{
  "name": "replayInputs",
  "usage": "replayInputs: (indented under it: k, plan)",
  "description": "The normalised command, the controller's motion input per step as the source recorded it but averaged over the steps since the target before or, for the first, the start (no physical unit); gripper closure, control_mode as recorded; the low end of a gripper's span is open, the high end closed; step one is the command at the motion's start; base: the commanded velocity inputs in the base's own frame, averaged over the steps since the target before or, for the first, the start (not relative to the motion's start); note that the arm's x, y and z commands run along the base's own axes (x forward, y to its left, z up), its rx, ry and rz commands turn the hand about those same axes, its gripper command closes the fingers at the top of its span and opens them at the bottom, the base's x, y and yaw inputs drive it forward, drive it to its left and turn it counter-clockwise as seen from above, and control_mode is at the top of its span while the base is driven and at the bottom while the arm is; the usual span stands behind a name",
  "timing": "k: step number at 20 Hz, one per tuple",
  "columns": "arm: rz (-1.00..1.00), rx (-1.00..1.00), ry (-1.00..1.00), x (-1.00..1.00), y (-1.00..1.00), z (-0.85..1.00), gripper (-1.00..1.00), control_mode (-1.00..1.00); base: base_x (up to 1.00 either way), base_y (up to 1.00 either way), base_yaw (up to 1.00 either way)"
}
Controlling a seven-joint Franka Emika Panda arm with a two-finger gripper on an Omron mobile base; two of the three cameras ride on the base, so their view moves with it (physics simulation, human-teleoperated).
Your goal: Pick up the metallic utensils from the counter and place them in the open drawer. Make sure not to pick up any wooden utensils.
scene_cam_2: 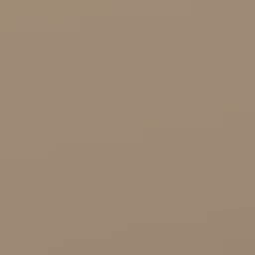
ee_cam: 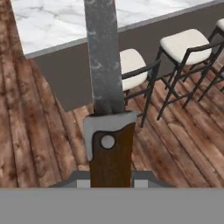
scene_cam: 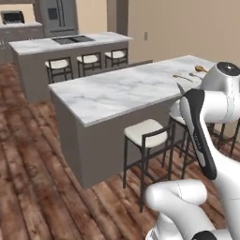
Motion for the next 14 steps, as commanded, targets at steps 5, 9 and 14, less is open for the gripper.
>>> replayInputs:
  k: [5,9,14]
  plan:
    - [0.0,0.0,0.0,0.0,0.0,0.0,1.0,1.0,-0.29,0.99,-0.6]
    - [0.0,0.0,0.0,0.0,0.0,0.0,1.0,1.0,-0.17,1.0,-0.58]
    - [0.0,0.0,0.0,0.0,0.0,0.0,1.0,1.0,0.0,1.0,-0.6]
